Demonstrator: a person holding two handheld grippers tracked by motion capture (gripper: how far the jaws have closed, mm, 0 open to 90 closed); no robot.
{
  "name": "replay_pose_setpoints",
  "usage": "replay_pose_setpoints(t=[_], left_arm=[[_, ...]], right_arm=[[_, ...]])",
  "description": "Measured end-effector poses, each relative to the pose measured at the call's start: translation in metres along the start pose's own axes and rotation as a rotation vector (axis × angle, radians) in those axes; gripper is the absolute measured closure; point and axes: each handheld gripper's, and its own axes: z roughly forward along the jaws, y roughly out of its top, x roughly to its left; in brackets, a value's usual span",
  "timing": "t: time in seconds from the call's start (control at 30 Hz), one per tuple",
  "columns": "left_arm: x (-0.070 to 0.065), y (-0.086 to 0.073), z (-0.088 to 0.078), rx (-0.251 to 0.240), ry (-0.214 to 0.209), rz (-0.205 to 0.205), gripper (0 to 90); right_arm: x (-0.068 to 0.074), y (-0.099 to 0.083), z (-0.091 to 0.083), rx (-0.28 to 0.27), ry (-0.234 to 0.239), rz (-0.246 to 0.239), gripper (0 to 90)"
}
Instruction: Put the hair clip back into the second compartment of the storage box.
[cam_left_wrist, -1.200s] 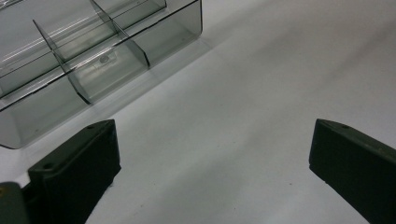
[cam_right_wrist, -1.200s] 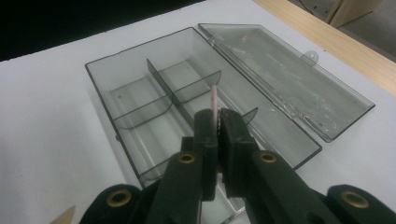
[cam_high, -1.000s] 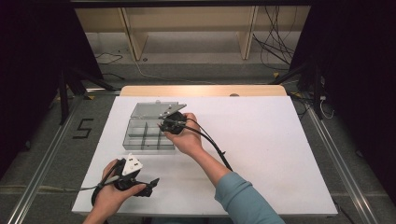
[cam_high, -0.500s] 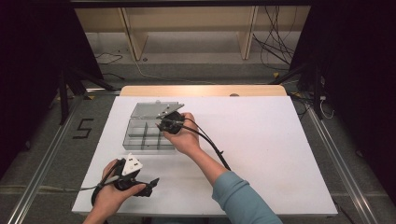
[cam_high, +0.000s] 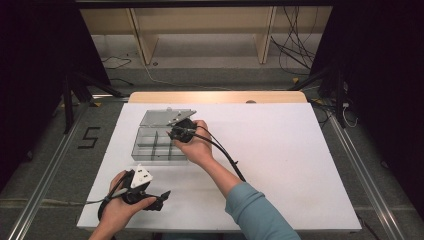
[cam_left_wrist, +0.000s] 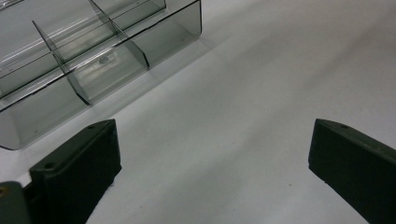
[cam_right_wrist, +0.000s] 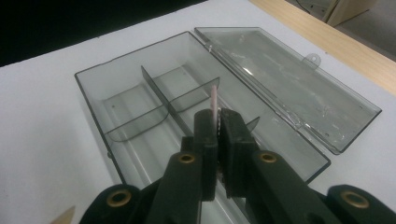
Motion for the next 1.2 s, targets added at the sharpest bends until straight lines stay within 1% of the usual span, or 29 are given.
replay_pose_setpoints(t=[0.13,0.27,0.3,0.53,0.8,1.2], left_arm=[[0.0,0.0,0.0,-0.002,-0.001,-0.003,1.6],[0.0,0.0,0.0,-0.003,-0.002,-0.002,1.6],[0.0,0.0,0.0,-0.003,-0.002,-0.002,1.7],[0.0,0.0,0.0,-0.003,-0.001,-0.002,1.6],[0.0,0.0,0.0,0.001,0.001,0.003,1.7],[0.0,0.0,0.0,-0.001,-0.001,0.003,1.7]], right_arm=[[0.0,0.001,0.002,0.001,-0.004,-0.003,86.5],[0.0,0.003,0.004,0.001,-0.008,0.005,86.5],[-0.001,0.003,0.004,0.002,-0.006,0.0,86.5],[-0.001,0.008,0.006,-0.004,-0.008,0.007,86.5],[-0.001,0.008,0.012,-0.002,-0.006,0.019,86.5],[0.0,0.012,0.019,0.001,-0.011,0.024,86.4]])
